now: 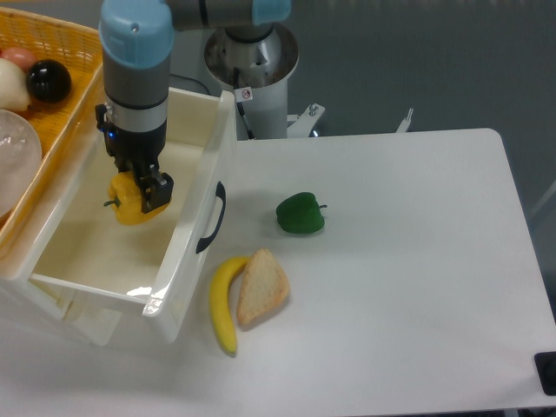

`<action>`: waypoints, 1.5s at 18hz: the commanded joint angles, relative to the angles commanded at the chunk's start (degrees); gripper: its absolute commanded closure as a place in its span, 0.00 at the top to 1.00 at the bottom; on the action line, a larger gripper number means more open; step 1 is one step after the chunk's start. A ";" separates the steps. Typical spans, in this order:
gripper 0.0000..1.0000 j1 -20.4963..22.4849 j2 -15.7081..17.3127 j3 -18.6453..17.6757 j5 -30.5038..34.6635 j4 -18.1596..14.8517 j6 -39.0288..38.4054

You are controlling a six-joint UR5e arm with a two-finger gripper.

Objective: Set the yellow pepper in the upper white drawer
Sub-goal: 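Lower the yellow pepper onto the drawer floor and open the gripper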

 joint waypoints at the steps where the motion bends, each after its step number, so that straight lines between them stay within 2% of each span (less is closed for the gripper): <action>1: 0.46 -0.18 -0.09 0.09 0.00 0.35 0.00; 9: 0.47 -0.97 -1.14 0.00 0.09 0.62 0.09; 16: 0.65 -1.14 -1.94 0.00 0.09 0.53 0.18; 18: 0.76 -1.06 -2.02 0.00 0.17 0.53 0.26; 22: 0.80 -1.15 -2.02 0.09 0.79 0.62 0.26; 24: 0.86 -1.15 -2.02 0.26 0.79 0.62 0.35; 27: 0.87 -1.15 -1.76 1.23 0.79 0.62 0.44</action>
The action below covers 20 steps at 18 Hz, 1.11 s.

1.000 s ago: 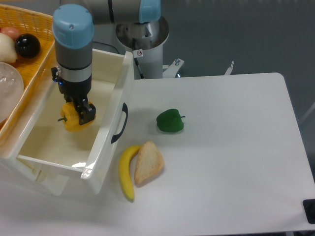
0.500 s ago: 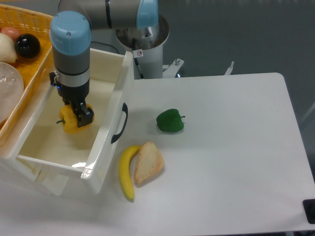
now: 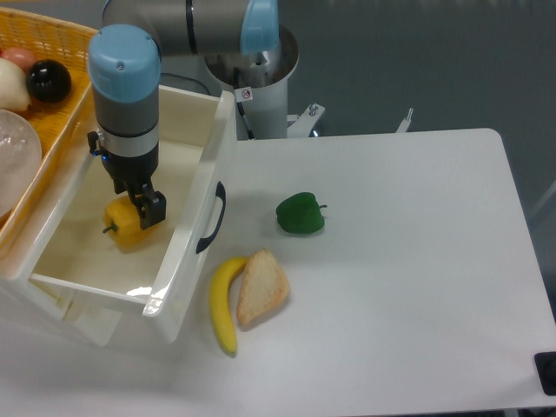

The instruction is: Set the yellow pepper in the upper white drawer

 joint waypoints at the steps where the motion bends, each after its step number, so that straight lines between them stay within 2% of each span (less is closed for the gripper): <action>1: 0.87 0.09 0.09 0.44 0.00 0.00 0.00; 7: 0.88 1.14 0.35 3.16 -0.09 -0.26 0.09; 11: 0.91 3.60 0.62 5.27 -0.26 -0.35 0.18; 16: 0.92 8.86 3.51 5.72 -0.70 -0.26 1.22; 20: 0.96 13.96 3.69 5.72 -1.41 -0.26 2.02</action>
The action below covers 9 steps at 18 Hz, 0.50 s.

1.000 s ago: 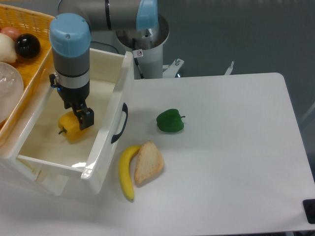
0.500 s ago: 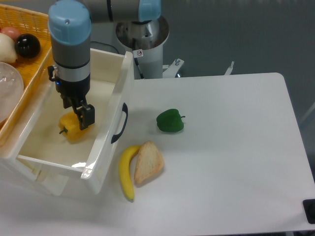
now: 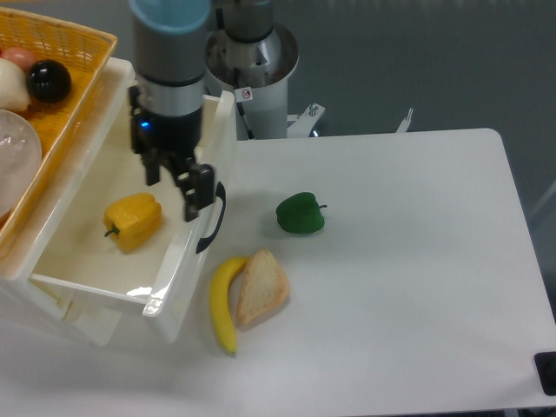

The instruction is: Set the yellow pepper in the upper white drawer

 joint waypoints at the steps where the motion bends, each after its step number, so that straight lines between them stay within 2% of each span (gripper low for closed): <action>1: 0.98 1.23 0.00 0.00 0.00 0.00 0.00; 5: 0.99 6.42 -0.44 -0.09 0.00 1.31 0.00; 9: 1.00 12.31 -1.58 -0.44 0.09 4.48 0.09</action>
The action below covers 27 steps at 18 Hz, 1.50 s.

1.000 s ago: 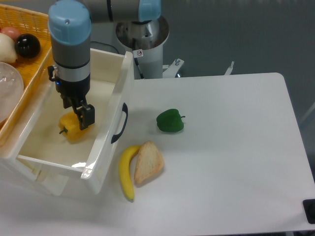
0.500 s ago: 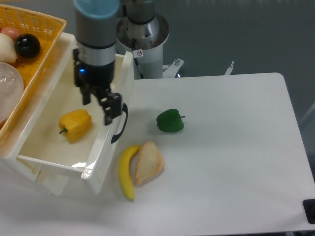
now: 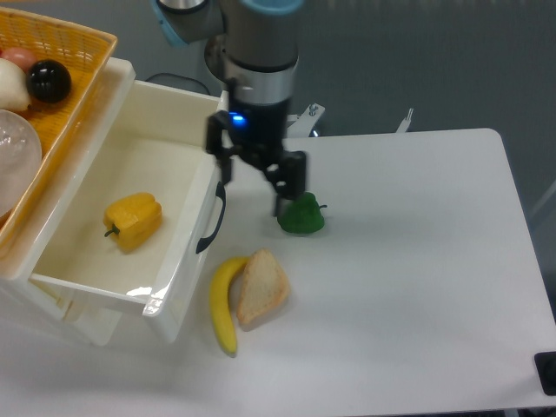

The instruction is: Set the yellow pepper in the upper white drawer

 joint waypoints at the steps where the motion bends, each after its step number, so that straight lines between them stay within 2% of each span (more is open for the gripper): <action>1: 1.00 1.23 -0.61 0.00 0.17 0.27 0.09; 3: 1.00 3.25 -2.37 -0.09 0.44 1.32 1.13; 8: 1.00 9.32 -4.75 -2.37 0.53 1.32 12.11; 12: 1.00 12.75 -7.12 -3.95 0.61 1.15 14.33; 14: 1.00 13.11 -9.31 -3.87 2.18 1.15 14.85; 18: 1.00 12.67 -13.26 -3.43 14.83 1.15 18.71; 21: 1.00 12.67 -16.08 -2.37 15.29 1.06 21.26; 23: 1.00 12.58 -16.79 -2.99 15.12 1.15 25.82; 27: 1.00 11.79 -18.81 -1.94 14.42 1.41 27.77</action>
